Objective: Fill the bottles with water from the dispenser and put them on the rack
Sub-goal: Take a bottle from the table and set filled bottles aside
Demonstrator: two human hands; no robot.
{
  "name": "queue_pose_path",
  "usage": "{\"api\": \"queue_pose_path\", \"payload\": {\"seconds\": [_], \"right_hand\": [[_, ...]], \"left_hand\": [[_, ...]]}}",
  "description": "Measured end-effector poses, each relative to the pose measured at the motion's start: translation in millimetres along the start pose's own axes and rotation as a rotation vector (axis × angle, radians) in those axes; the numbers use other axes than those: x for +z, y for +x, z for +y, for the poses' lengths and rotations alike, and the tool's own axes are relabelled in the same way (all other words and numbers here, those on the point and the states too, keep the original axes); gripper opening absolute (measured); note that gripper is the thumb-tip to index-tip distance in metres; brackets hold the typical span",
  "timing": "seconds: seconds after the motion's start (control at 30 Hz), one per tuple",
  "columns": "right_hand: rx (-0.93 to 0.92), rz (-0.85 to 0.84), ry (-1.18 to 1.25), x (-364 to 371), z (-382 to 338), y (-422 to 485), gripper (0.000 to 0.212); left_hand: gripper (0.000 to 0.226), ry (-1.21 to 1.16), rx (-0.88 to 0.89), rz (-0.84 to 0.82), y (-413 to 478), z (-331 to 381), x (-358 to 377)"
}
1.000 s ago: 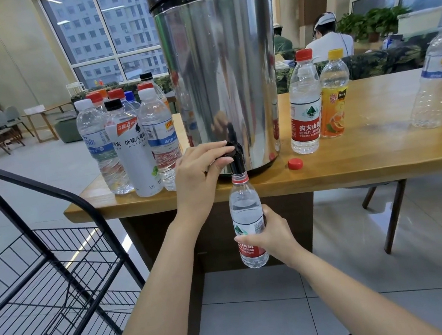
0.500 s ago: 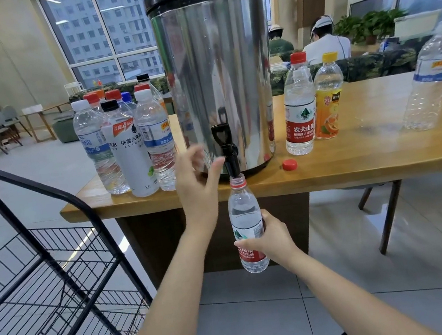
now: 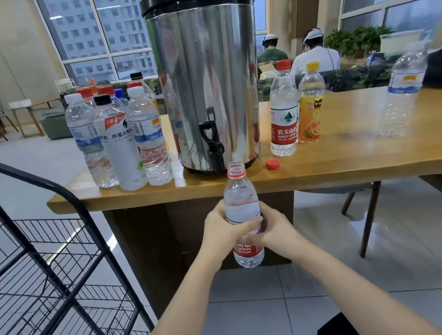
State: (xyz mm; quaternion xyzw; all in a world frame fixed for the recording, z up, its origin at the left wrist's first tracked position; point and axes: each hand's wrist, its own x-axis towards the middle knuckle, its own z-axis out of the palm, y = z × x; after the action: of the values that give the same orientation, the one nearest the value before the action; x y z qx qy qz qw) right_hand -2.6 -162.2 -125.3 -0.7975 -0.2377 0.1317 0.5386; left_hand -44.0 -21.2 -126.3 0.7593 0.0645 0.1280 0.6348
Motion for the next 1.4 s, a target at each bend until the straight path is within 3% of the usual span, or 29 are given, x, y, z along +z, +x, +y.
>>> {"api": "queue_pose_path", "payload": {"seconds": [0.07,0.13,0.17,0.23,0.3,0.33,0.43,0.57,0.7,0.83,0.93,1.07,1.4], "right_hand": [[0.011,-0.165,-0.184,-30.3,-7.5,1.0,0.074],[0.040,-0.184,-0.383,-64.2,-19.4,8.2,0.063],[0.036,-0.125,-0.422,-77.8,-26.7,11.8,0.048],[-0.022,0.149,-0.454,-94.0,-36.5,21.2,0.023],[-0.103,0.395,-0.516,-98.2,-37.1,40.5,0.024],[-0.130,0.416,-0.583,-98.0,-36.4,50.0,0.029],[-0.150,0.280,-0.802,-95.9,-30.7,75.7,0.037],[-0.086,0.196,-0.847,-94.6,-29.3,83.9,0.033],[-0.134,0.198,-0.667,-94.7,-35.8,78.7,0.025],[-0.386,0.081,-0.304,-100.1,-74.2,49.1,0.033],[-0.496,-0.074,-0.366,-103.6,-101.7,29.2,0.034],[-0.490,-0.150,-0.459,-112.1,-114.5,17.9,0.036],[-0.411,-0.052,-0.703,-131.4,-121.1,-0.2,0.031]], "left_hand": [[0.056,-0.048,-0.030,0.036,-1.9,3.1,4.0],[0.054,-0.047,-0.053,0.058,-3.0,0.9,7.8],[0.052,-0.036,-0.059,0.068,-3.3,-1.3,9.4],[0.049,-0.035,-0.074,0.088,-3.9,-4.6,12.0],[0.047,-0.038,-0.087,0.097,-3.6,-6.1,12.9],[0.047,-0.034,-0.089,0.095,-2.9,-6.6,13.0],[0.046,-0.029,-0.080,0.080,-0.3,-5.1,13.0],[0.051,0.014,-0.078,0.076,4.4,-3.1,11.6],[0.053,0.043,-0.088,0.079,6.3,-0.4,11.9],[0.050,0.062,-0.072,0.049,1.5,4.7,15.3],[0.051,0.078,-0.050,0.036,-2.7,9.7,20.3],[0.050,0.081,-0.025,0.007,-7.5,20.1,27.1],[0.047,0.132,0.050,0.003,-18.5,40.6,45.0]]}}
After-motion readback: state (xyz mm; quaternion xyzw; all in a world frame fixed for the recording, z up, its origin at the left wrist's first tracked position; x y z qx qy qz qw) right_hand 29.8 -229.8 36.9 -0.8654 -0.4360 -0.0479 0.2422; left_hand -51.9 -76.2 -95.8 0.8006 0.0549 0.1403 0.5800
